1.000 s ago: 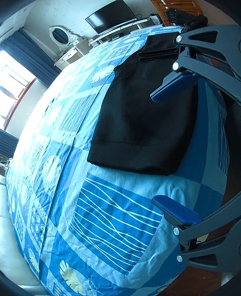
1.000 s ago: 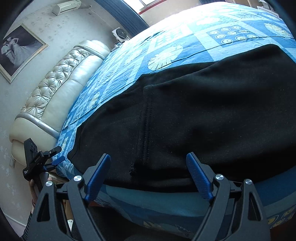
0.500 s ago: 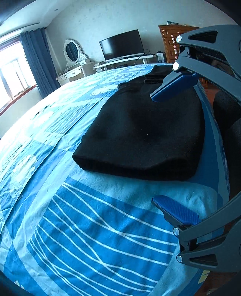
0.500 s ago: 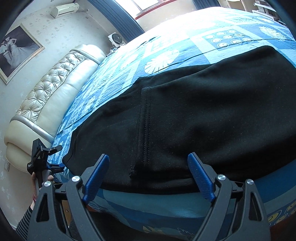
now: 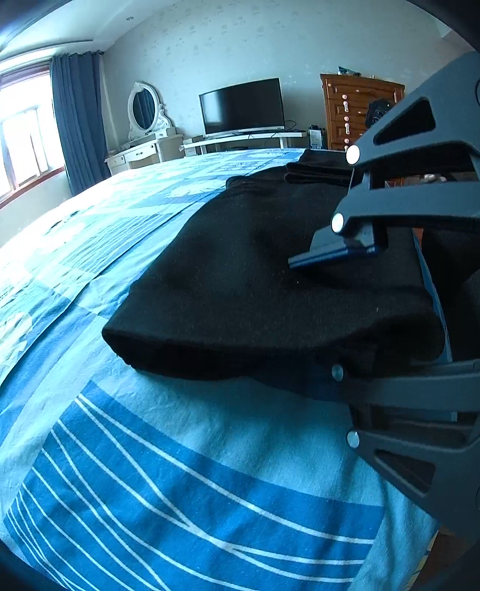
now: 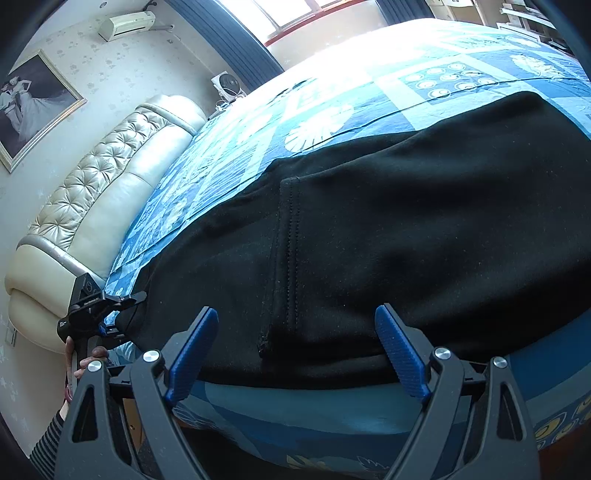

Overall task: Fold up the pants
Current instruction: 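Grasp the trouser waistband end with the left tool, then lift and fold the waistband end over toward the leg ends with the left tool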

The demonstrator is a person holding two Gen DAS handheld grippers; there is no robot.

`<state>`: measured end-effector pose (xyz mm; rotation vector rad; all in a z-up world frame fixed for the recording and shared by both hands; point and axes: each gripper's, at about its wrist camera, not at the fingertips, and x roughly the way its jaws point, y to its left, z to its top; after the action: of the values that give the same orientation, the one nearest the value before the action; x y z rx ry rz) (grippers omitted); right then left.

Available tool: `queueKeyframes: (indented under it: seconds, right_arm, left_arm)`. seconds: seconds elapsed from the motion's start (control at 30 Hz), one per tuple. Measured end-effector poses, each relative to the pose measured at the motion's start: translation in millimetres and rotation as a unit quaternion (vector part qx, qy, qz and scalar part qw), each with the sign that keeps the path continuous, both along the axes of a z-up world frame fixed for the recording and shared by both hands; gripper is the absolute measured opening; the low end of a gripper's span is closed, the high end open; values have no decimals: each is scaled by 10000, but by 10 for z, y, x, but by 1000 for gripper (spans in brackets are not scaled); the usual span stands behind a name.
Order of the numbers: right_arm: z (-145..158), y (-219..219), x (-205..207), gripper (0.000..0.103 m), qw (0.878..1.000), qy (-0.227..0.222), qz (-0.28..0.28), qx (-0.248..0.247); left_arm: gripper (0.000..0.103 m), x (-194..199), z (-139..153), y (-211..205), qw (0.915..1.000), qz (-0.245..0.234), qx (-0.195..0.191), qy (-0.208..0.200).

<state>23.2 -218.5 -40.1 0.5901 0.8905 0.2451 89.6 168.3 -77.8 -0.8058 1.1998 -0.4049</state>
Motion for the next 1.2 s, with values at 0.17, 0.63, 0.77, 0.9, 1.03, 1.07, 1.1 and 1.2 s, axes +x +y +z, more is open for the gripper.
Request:
queueKeyframes:
  seconds: [0.17,0.63,0.77,0.9,1.03,1.07,1.1,1.2]
  right_arm:
    - [17,19,-2,86,10000,-40,5,-41]
    - [177,11,-150,86,9993,-356,15,90]
    - [307,26,-251,86,9985,-542,73,-12]
    - [381,-38,-341,86,9979,-645,44,88]
    - [385,-156,-443,86,9972,-702,-97,220]
    - [380,-190,-470,86,9971,-704,-142,248]
    - [373,-223,-498,86,9969,-710,-199,291]
    - [326,-358,-571,86,9960,-689,-375,433]
  left_arm:
    - [13,-27,137,-16,9999,12,41,-133]
    - [13,-18,1222,-664,9886,-455,955,-1071]
    - [13,-23,1540,-1024,9799,-783,1212,-1380]
    - [13,0,1775,-1433,9710,-1081,1419,-1593]
    - [13,1,1924,-1934,9594,-1357,1813,-1681]
    - [13,14,1940,-2064,9570,-1444,1873,-1682]
    - [13,8,1957,-2213,9528,-1527,1993,-1707]
    - [13,-15,1989,-2698,9328,-1804,2497,-1872]
